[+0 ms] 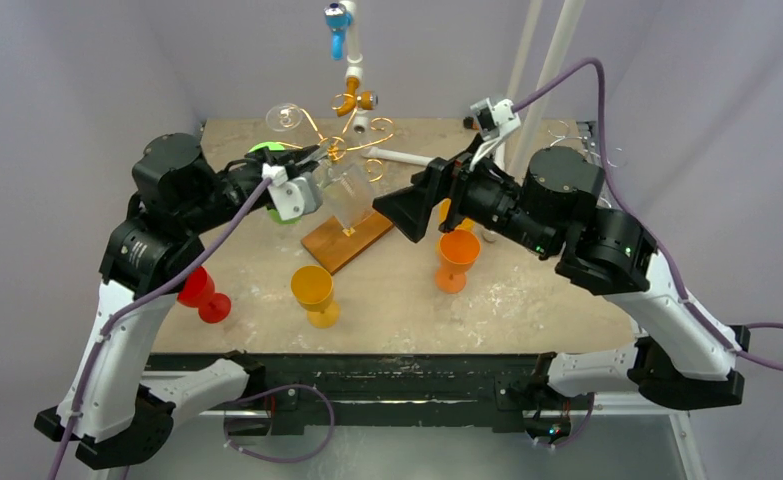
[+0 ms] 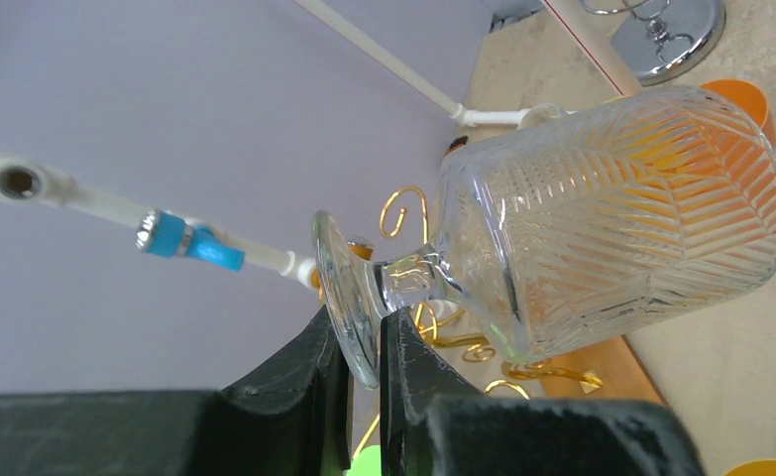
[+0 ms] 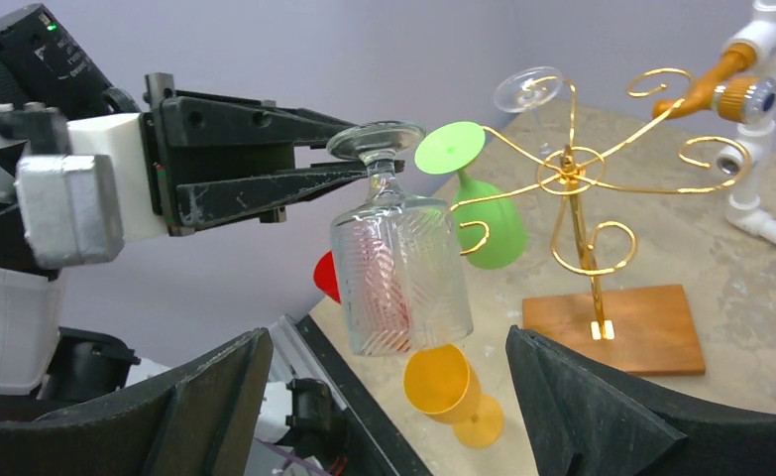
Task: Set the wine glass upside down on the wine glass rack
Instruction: Turn the wine glass upside down at the wine rack.
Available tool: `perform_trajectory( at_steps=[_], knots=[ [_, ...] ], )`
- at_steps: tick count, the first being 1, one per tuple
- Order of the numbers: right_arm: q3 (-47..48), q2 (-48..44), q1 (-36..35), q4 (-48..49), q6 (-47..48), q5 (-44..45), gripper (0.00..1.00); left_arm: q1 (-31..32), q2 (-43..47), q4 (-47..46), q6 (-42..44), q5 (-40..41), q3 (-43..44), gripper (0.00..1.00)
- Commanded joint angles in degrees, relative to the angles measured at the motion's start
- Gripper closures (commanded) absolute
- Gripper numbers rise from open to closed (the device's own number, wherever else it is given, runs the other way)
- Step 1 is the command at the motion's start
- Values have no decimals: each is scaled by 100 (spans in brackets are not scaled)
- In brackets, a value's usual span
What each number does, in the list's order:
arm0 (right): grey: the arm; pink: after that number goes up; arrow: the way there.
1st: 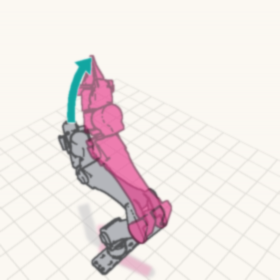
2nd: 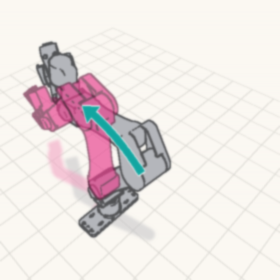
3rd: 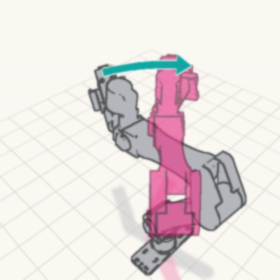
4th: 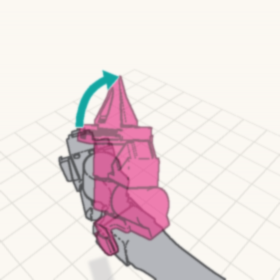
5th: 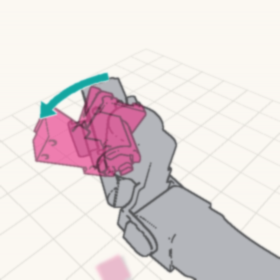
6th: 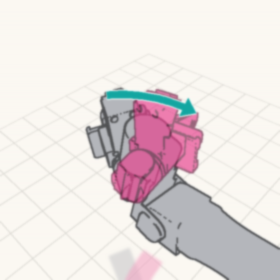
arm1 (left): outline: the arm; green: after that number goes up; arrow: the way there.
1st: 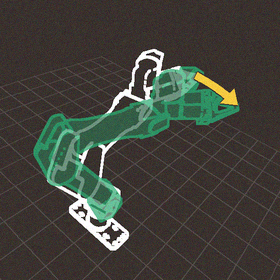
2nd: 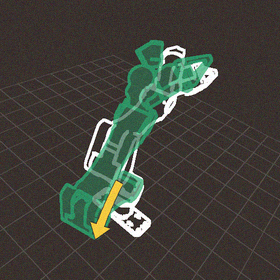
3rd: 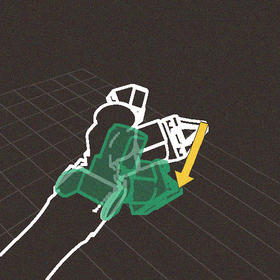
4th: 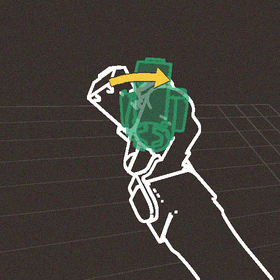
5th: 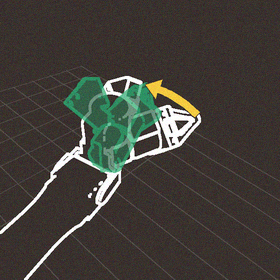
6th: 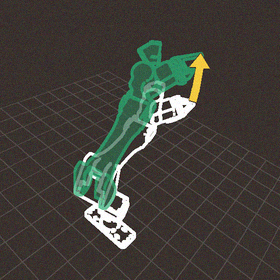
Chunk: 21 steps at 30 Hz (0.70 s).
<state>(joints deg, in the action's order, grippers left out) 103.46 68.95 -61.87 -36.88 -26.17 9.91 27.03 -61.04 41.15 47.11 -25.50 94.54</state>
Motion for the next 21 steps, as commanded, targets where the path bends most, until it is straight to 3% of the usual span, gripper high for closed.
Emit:
perform_trajectory(
  at_steps=[1, 7, 16, 21],
  knots=[
    [286, 530, 9, -325, 455, -712, 1, -13, 291, -807, 848, -688, -132, 100],
    [-19, 681, 11, 212, 553, -1657, 1, -13, 543, -988, 1337, -895, -361, 100],
    [-505, 672, 8, 971, 463, -2043, 1, -13, 636, -1125, 1405, -1014, -475, 100],
    [-776, 763, 9, 1387, 320, -2090, 20, -13, 703, -1159, 1357, -1204, -514, 100]
  ],
)
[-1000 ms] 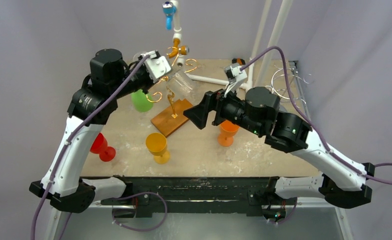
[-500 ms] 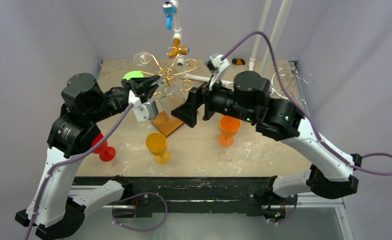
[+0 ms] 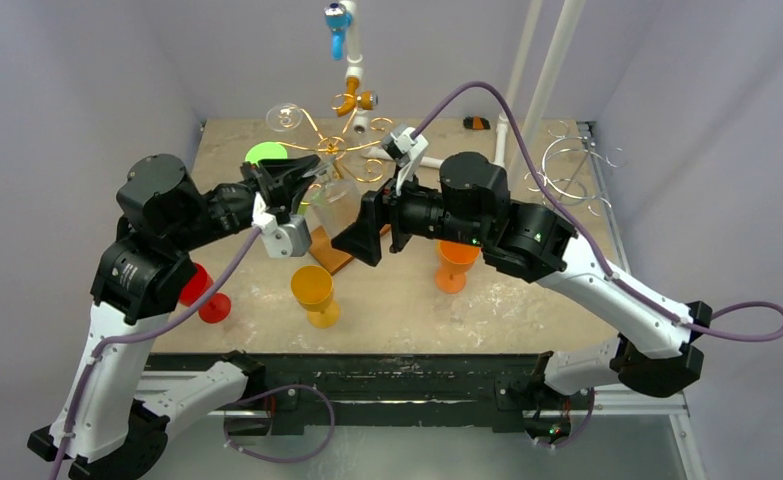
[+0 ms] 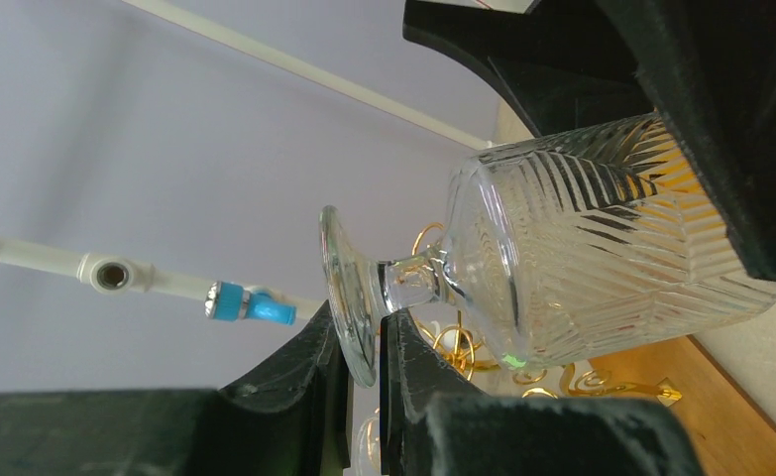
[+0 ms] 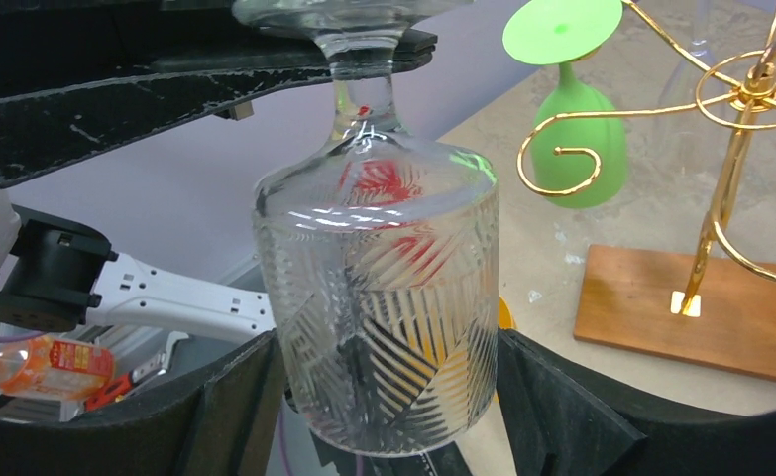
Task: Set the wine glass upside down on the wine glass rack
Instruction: Turn the wine glass upside down at the wine rack.
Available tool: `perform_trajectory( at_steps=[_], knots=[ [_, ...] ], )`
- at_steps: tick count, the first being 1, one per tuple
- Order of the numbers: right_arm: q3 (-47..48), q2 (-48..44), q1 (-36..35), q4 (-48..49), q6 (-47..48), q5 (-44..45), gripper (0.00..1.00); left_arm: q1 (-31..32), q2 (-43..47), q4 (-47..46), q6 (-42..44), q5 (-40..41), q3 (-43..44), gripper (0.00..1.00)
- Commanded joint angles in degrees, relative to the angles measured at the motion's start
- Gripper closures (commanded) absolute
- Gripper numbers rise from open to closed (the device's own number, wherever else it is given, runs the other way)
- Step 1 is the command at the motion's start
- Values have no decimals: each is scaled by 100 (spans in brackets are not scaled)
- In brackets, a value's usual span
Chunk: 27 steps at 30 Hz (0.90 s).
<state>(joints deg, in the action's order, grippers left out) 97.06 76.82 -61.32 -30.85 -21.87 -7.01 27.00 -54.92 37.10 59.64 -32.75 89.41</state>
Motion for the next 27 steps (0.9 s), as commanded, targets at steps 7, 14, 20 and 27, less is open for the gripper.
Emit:
perform_trajectory(
  at_steps=[7, 14, 20, 27],
  knots=[
    [-750, -238, -38, 1448, -201, 20, 45, -11, 148, -594, 127, -533, -39, 100],
    [-1212, -427, -44, 1767, -71, 680, 57, -11, 126, 63, 100, -476, -42, 57],
    [-1688, -498, -45, 1920, 95, 1302, 58, -11, 179, 511, -145, 58, -113, 9],
    [-2086, -442, -34, 2258, 223, 1678, 61, -11, 339, 897, -616, 782, -40, 0]
  ],
)
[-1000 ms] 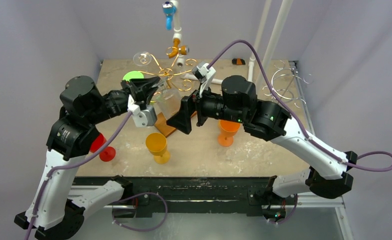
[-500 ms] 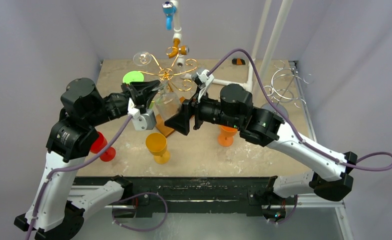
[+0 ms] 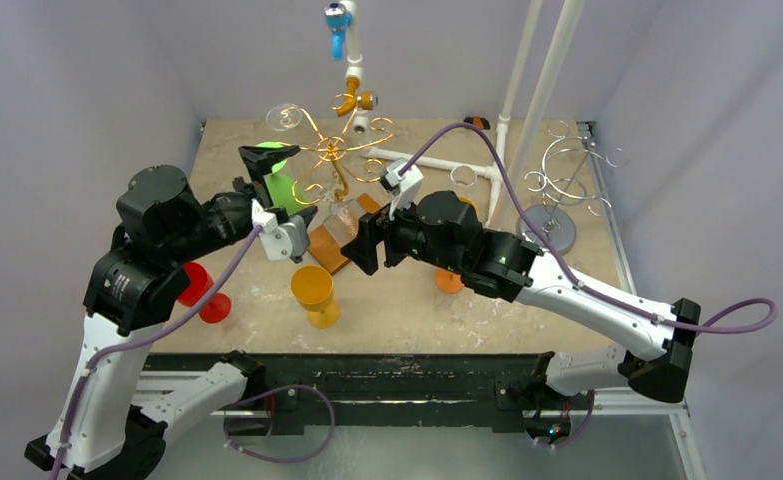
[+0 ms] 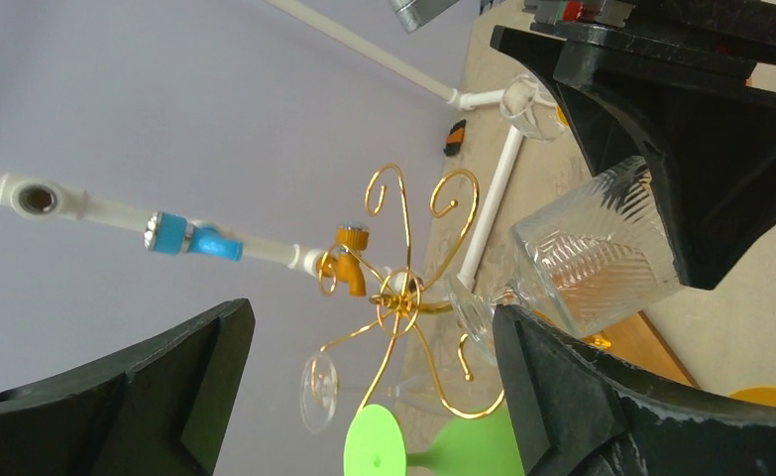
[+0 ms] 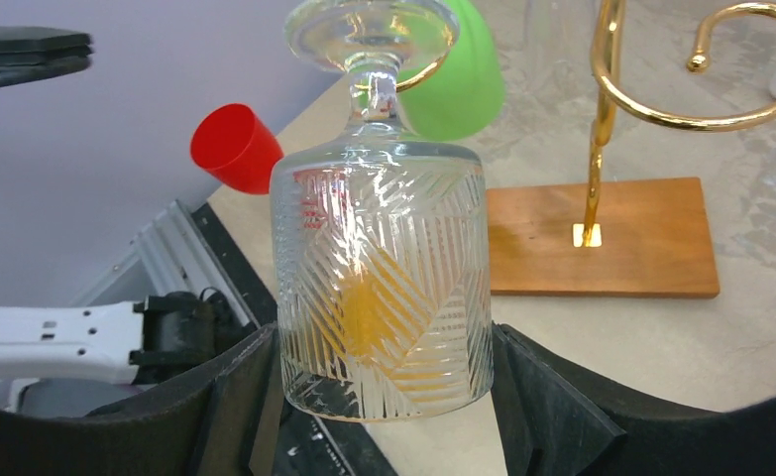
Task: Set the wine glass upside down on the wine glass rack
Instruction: Turn the wine glass upside down at the wine rack.
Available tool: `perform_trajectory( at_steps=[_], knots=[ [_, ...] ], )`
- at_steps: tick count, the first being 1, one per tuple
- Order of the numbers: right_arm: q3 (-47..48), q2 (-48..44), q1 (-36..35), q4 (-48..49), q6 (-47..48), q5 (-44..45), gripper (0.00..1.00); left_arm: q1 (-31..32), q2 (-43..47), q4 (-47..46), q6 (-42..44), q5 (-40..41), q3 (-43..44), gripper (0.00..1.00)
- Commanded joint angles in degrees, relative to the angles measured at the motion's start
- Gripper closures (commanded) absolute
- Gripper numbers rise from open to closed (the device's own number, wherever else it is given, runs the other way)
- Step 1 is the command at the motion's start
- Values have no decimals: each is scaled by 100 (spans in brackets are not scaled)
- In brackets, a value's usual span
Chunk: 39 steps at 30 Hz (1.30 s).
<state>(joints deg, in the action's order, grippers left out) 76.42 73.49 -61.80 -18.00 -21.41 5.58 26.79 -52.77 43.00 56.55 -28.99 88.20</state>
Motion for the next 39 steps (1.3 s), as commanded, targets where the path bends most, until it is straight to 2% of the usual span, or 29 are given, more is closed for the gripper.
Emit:
perform_trajectory(
  at_steps=[1, 6, 12, 21, 26, 33, 39],
  knots=[
    [-68, -97, 17, 1055, 187, 445, 61, 11, 122, 413, -308, 482, 130, 0],
    [-252, -26, 37, 1459, 179, 589, 63, 11, 128, 544, -750, 764, 325, 0],
    [-430, 10, 72, 1773, 63, 561, 64, 11, 86, 693, -997, 1039, 149, 3],
    [-470, 186, 73, 1969, 112, 404, 66, 6, -257, 780, -1551, 1332, 145, 21],
    [-565, 305, 79, 2143, 171, 382, 66, 11, -380, 772, -1725, 1428, 117, 38],
    [-577, 450, 73, 2274, 237, 322, 68, 11, -459, 633, -1776, 1481, -196, 45],
    [-620, 505, 72, 2349, 251, 228, 67, 6, -473, 428, -1700, 1467, -413, 46]
  ],
)
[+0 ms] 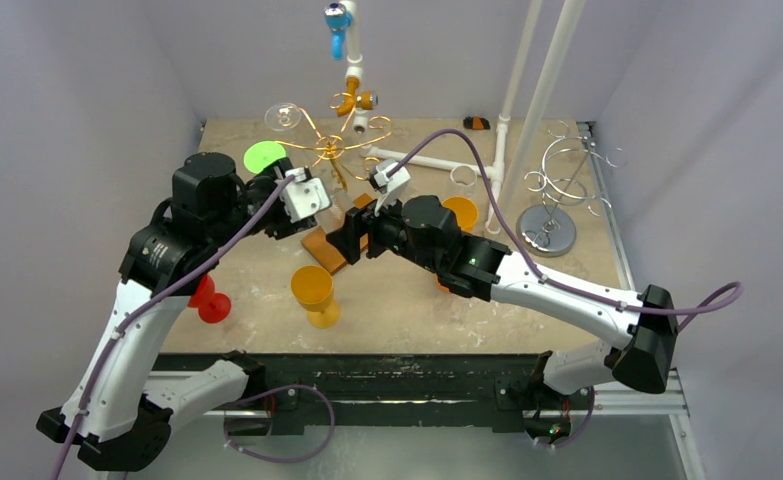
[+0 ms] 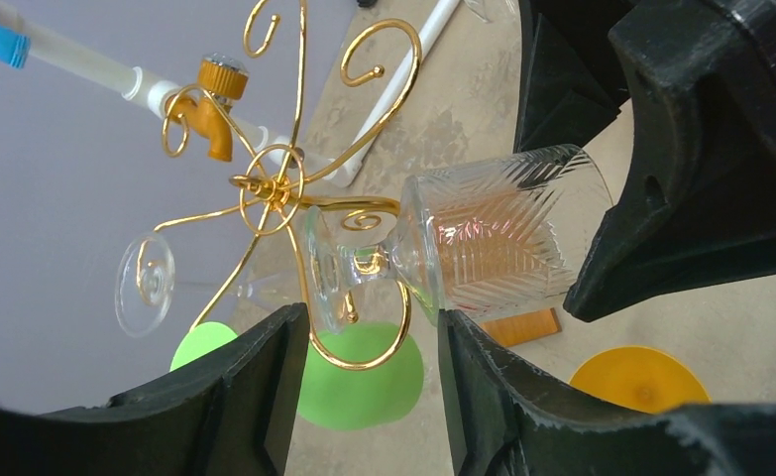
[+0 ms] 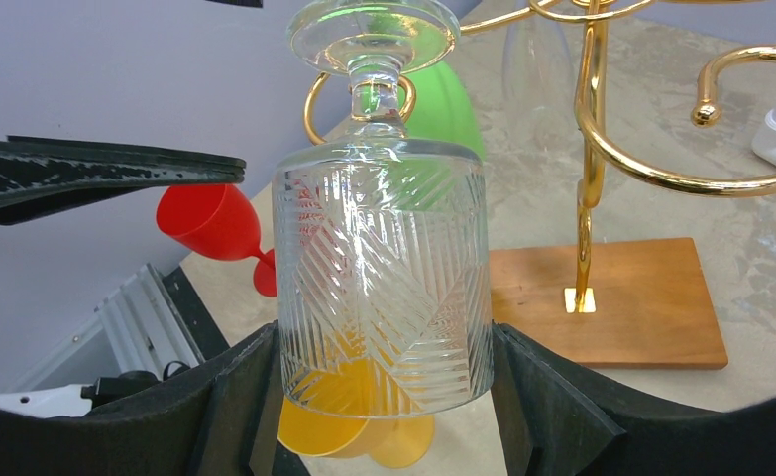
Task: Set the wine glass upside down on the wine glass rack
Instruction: Turn the wine glass upside down at the wine rack.
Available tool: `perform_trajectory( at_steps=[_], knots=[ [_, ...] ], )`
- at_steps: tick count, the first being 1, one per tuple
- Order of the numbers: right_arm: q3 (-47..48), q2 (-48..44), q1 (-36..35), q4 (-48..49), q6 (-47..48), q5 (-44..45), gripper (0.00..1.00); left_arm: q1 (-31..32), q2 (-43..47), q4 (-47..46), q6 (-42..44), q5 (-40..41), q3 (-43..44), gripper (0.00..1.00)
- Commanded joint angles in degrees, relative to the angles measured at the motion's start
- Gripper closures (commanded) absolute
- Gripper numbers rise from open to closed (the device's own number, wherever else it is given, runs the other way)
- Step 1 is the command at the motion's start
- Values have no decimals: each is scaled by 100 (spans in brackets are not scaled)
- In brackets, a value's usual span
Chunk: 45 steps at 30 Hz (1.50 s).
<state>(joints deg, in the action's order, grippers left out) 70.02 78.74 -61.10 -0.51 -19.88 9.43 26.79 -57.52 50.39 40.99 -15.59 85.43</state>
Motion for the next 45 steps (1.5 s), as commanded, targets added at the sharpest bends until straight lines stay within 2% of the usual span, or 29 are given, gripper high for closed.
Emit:
perform_trajectory(
  at_steps=[1, 11, 14, 20, 23, 25, 28, 45],
  knots=[
    [21, -15, 5, 609, 98, -182, 66, 11, 3, -368, -108, 127, -184, 46],
    [-79, -60, 4, 624, 169, -339, 64, 11, -137, -621, 368, 175, -248, 45],
    [-102, -56, 8, 622, 169, -353, 63, 10, -197, -563, 478, 101, -191, 56],
    [-13, 32, 7, 693, 169, -435, 61, 11, -304, -483, 511, -170, -170, 88],
    [49, 69, 2, 715, 176, -442, 51, 11, -338, -477, 525, -252, -107, 100],
    [83, 79, 9, 723, 171, -427, 43, 11, -334, -510, 509, -276, -39, 100],
    [144, 104, 3, 749, 145, -415, 36, 11, -307, -520, 498, -394, 16, 100],
    [362, 402, 4, 1101, -121, -656, 29, 11, -42, -665, 121, -966, 19, 100]
  ],
)
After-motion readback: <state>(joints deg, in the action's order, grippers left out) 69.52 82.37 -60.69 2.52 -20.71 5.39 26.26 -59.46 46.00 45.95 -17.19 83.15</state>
